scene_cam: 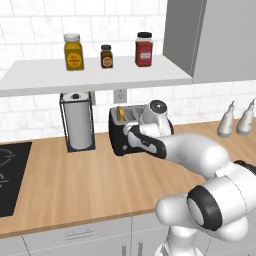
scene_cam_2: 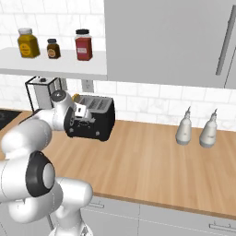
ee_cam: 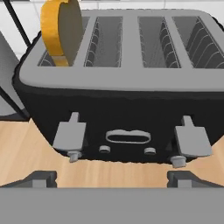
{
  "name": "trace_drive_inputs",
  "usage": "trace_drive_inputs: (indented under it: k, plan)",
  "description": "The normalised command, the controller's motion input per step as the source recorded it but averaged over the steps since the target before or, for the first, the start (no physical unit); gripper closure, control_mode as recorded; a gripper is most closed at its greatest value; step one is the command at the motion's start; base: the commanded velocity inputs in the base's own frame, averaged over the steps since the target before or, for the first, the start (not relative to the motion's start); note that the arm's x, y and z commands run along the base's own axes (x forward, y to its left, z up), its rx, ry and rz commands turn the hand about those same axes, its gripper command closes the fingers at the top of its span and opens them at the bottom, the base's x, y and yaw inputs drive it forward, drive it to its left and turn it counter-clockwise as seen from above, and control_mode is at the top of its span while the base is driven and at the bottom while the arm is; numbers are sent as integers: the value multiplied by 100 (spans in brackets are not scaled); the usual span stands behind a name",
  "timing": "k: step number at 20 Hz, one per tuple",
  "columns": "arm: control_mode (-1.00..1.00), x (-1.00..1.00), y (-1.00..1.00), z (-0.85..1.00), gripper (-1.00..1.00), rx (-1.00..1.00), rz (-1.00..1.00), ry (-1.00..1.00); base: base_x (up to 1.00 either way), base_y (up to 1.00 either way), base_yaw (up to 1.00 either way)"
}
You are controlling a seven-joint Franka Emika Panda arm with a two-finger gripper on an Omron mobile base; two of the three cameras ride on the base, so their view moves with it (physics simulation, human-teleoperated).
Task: Start the toaster. Once the lever pops up, take the bread to the plate on the dining counter.
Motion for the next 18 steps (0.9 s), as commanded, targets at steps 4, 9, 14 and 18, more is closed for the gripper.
trace_drive_inputs:
  k: [4,9,14,18]
  plan:
    - [-100,10,0,-9,-100,0,0,0,0,0,0]
    - [-100,10,0,-11,-100,0,0,0,0,0,0]
    - [-100,15,0,-1,-100,0,0,0,0,0,0]
    - [-100,13,0,0,-100,0,0,0,0,0,0]
